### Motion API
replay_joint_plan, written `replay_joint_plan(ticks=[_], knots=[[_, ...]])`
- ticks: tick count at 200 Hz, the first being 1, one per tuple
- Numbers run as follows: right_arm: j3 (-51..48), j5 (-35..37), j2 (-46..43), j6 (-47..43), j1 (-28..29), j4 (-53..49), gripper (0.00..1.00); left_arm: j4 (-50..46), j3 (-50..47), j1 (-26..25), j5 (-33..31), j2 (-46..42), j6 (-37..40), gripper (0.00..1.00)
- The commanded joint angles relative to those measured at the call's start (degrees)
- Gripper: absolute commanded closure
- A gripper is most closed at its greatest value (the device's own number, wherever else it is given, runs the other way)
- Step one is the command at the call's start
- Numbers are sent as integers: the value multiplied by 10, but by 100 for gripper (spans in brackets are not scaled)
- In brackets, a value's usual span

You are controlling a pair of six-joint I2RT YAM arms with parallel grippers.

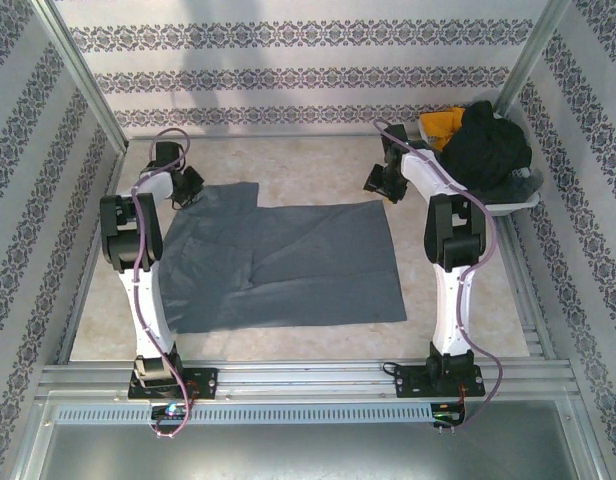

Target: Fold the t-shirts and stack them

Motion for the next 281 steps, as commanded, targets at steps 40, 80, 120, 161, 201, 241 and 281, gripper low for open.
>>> replay_joint_plan(ticks=[40, 80, 120, 161, 201, 241, 281], knots=[[43, 24, 44, -2, 1, -48, 67, 16, -45, 0, -9, -95, 25, 100], [26, 33, 27, 8, 2, -43, 100, 10, -48, 0, 4, -124, 27, 100], [-27, 16, -37, 5, 4, -2, 100, -5, -115, -5, 2, -217, 33, 100], [-122, 12, -122, 0, 18, 21, 100, -10, -270, -19, -26, -377, 38, 100], [-273, 30, -233, 5, 32, 63, 100, -56, -411, -32, -85, -551, 19, 100], [-404, 52, -310, 11, 34, 89, 100, -169, -508, -36, -179, -725, -21, 100], [-465, 55, -324, 18, 32, 90, 100, -259, -546, -37, -238, -801, -32, 100]])
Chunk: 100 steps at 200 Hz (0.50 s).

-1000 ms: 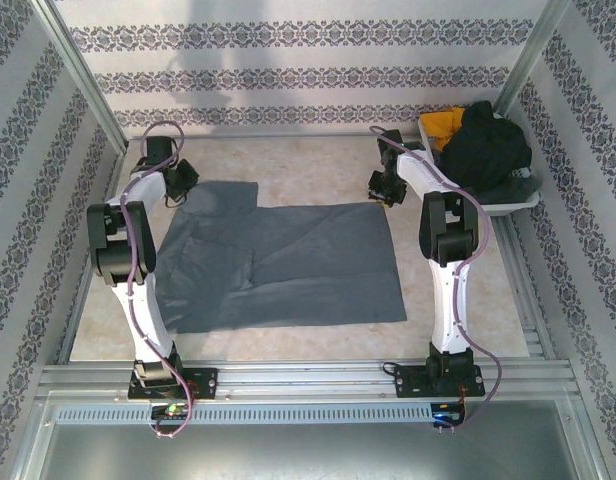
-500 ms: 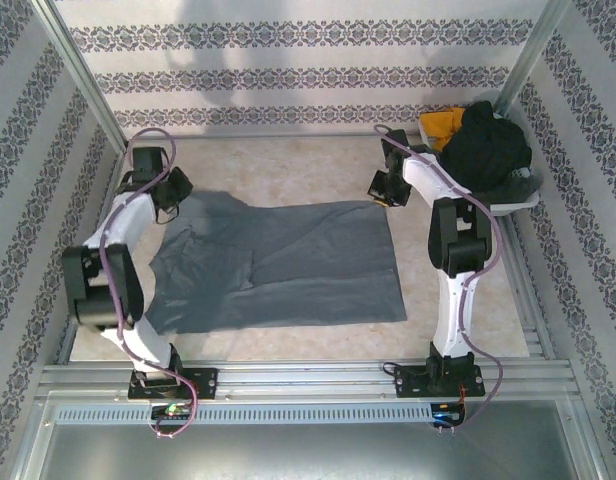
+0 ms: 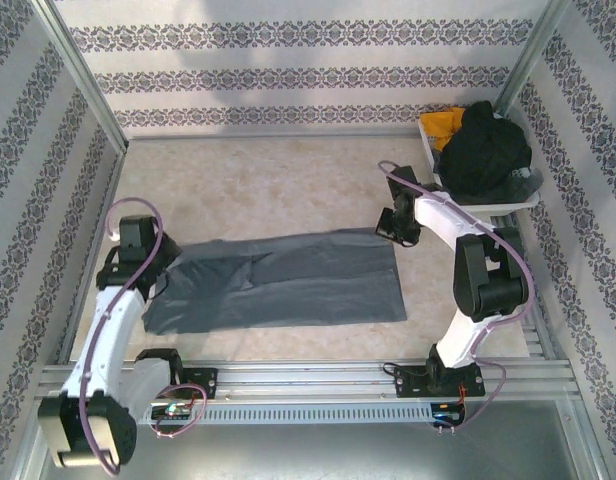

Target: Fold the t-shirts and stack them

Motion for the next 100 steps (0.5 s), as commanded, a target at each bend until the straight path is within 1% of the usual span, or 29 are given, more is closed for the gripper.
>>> replay_joint_plan(ticks=[1, 13, 43, 78, 100], knots=[[-28, 21, -18, 11, -2, 7, 100, -90, -15, -4, -69, -20, -19, 100], [-39, 30, -20, 14, -4, 6, 100, -103, -20, -3, -83, -22, -24, 100], [-55, 33, -33, 15, -7, 4, 100, -105, -31, -3, -87, -22, -38, 100], [-63, 41, -74, 16, -3, -9, 100, -117, -28, -3, -107, -24, -49, 100], [-70, 42, -92, 20, 3, -23, 100, -117, -27, -3, -109, -24, -47, 100]])
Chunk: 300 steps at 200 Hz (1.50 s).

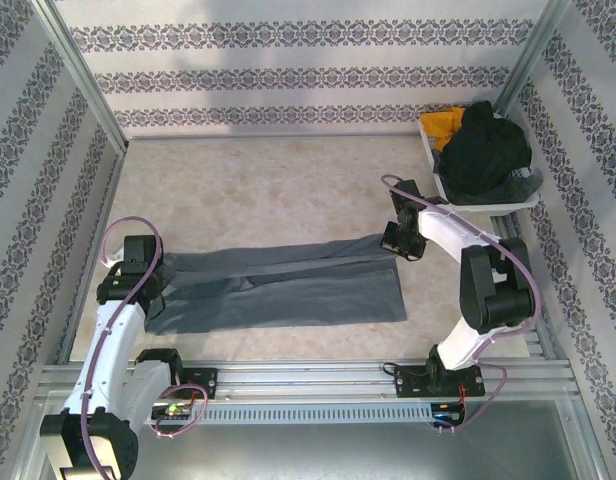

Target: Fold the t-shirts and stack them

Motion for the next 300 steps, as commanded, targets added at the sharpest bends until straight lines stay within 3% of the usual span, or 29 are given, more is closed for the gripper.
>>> replay_joint_plan(ticks=[1, 159, 222, 239, 272, 300], knots=[[-14, 22, -28, 14, 4, -26, 100, -29, 2, -3, -29, -6, -9, 100], [-104, 18, -84, 75, 38, -48, 100, 15, -26, -4, 48, 63, -24, 100], [-95, 46, -59, 63, 31, -50, 100, 6, -20, -4, 38, 76, -21, 100], [-93, 48, -63, 60, 30, -52, 92, -6, -15, -4, 29, 74, -19, 100], [-74, 75, -108, 65, 38, -75, 70, -44, 23, -5, 15, 66, -19, 58], [-52, 57, -136, 57, 54, -37, 66, -27, 80, -4, 39, 75, -12, 55]])
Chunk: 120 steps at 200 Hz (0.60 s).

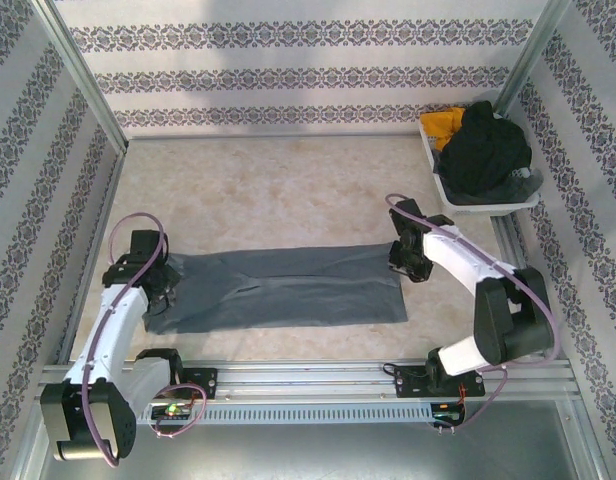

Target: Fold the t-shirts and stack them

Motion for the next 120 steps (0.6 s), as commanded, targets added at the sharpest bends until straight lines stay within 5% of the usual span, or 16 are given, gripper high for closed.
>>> replay_joint_plan(ticks=[1, 47, 120], knots=[[36, 3, -27, -8, 15, 17, 66, -1, 56, -5, 7, 2, 6, 56], [80, -95, 97, 40, 54, 73, 69, 159, 88, -21, 180, 167, -26, 73], [148, -97, 246, 93, 6, 17, 66, 211, 103, -40, 223, 380, -34, 77]])
